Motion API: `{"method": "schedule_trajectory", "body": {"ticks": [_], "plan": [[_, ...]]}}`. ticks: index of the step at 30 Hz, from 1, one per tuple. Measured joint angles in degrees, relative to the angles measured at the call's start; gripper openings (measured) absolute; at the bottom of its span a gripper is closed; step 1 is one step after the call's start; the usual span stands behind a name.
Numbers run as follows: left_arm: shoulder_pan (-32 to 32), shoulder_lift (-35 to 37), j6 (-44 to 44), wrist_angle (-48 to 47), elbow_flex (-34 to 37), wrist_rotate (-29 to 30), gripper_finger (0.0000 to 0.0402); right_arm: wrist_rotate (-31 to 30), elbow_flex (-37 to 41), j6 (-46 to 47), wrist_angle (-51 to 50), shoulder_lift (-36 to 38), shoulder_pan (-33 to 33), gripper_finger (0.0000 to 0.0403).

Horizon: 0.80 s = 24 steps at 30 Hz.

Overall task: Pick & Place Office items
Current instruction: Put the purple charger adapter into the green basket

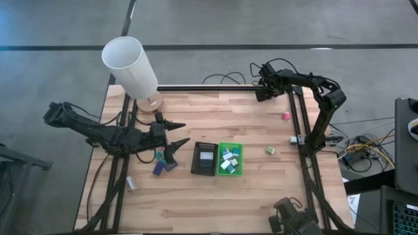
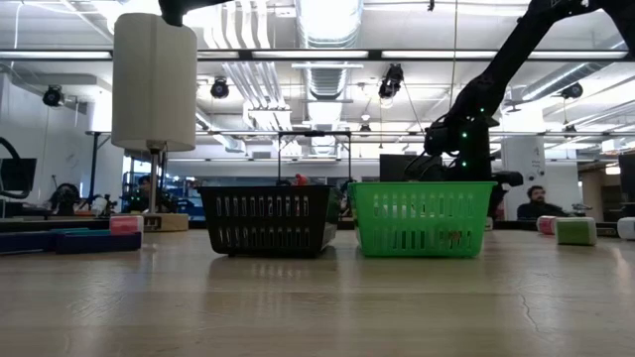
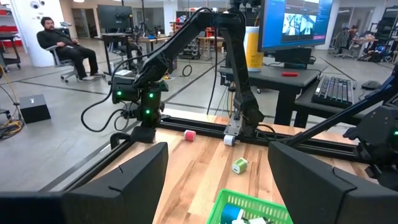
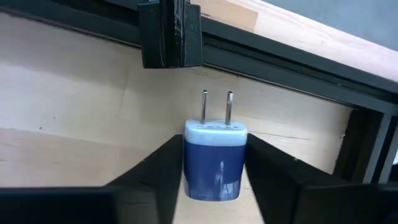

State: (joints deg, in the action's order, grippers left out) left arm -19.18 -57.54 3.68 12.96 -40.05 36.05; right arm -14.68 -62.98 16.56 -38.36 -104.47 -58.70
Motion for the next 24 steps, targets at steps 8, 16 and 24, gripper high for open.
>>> {"method": "schedule_trajectory", "body": {"ticks": [8, 16, 24], "plan": [[0.0, 0.0, 0.0, -0.2, 0.0, 0.0, 0.0285, 4.5, 0.0, -1.9, -1.6, 0.5, 0.0, 0.0118], [0.0, 0.0, 0.0, -0.8, 0.0, 0.0, 0.0285, 6.6, 2.4, -4.1, -5.1, 4.0, 0.4, 0.0118], [0.0, 0.0, 0.0, -0.8, 0.0, 0.0, 0.0285, 8.2, 12.3, -4.1, -1.5, 16.9, 3.4, 0.0118]]}}
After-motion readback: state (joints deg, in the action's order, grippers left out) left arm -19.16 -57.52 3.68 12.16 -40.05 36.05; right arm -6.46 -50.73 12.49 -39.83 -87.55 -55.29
